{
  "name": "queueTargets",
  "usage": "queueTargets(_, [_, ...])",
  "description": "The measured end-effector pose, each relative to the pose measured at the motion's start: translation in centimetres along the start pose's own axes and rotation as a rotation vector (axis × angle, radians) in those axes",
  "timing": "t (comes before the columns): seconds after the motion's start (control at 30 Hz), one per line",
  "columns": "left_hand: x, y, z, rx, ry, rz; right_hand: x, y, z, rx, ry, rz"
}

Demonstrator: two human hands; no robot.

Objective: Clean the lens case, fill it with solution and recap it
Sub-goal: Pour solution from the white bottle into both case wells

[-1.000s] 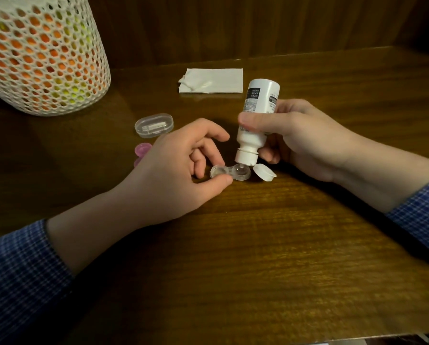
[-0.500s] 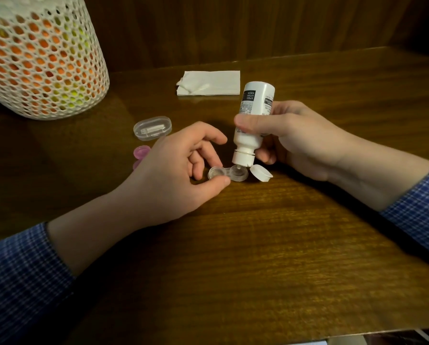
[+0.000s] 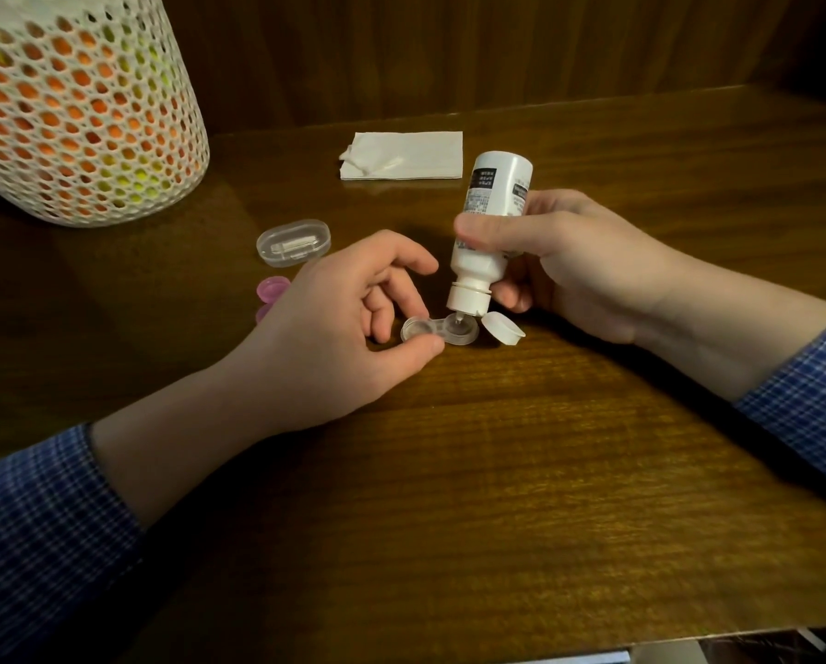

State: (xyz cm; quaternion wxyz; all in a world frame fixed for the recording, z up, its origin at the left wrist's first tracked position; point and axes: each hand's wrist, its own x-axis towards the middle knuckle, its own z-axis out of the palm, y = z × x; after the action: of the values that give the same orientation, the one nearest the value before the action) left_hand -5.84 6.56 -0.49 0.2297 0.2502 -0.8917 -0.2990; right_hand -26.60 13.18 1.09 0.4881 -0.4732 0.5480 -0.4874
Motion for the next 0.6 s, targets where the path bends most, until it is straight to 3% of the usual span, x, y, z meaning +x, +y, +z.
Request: queueTargets(0.6, [0.04, -0.17, 0.06, 0.014, 0.006, 0.010, 0.06, 0.00, -0.07, 0.000, -0.009, -0.003])
